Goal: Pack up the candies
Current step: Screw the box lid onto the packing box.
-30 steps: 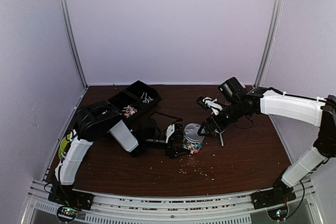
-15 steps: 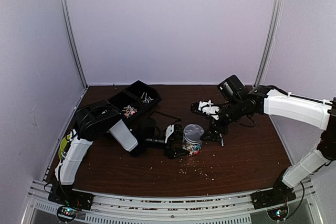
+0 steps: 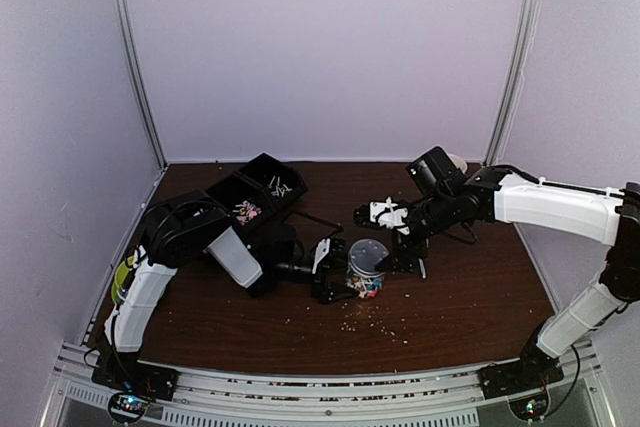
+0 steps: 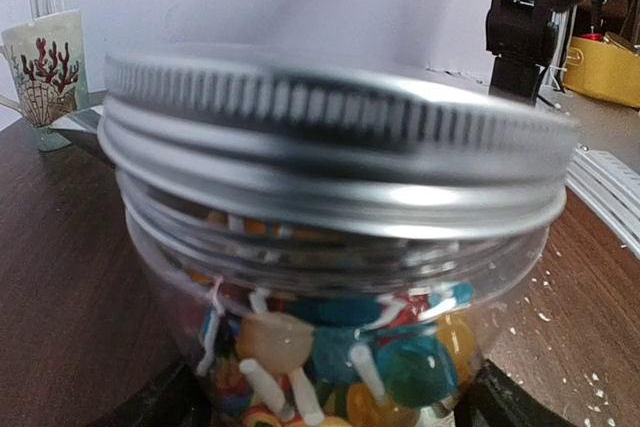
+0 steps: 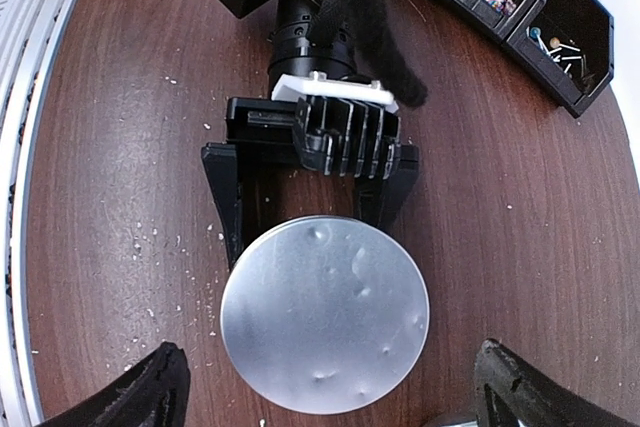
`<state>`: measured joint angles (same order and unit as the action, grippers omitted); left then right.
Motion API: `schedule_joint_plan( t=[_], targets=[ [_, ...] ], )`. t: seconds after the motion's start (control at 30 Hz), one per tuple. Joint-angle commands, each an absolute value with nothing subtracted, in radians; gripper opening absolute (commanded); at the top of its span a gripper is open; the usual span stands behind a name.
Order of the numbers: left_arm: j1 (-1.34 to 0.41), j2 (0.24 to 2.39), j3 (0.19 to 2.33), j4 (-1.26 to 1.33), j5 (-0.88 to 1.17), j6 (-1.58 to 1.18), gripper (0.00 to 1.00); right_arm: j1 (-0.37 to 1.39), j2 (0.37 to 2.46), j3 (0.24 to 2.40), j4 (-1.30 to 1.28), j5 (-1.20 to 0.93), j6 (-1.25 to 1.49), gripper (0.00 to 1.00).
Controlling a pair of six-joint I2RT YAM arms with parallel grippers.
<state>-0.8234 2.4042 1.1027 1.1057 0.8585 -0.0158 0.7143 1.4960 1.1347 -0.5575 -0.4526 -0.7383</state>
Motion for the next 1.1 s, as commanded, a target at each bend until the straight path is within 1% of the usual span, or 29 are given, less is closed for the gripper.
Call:
schedule_joint_plan(
  t=[0.0,0.3,1.07],
  targets=[
    [-0.824,2.447,1.108,1.072,0.909,-0.026,0.82,0.723,1.537,1.161,-0.524,-0.442,-0.750,1.00],
    [-0.824,2.447,1.108,1.068,0.908,-0.026,0.81,0.727,1.603,1.190,-0.559,-0.471,-0.762,0.99],
    [-0.824,2.448,1.116,1.047,0.902,-0.024,0.81,0.727,1.668,1.239,-0.594,-0.457,-0.719,0.99]
  ],
)
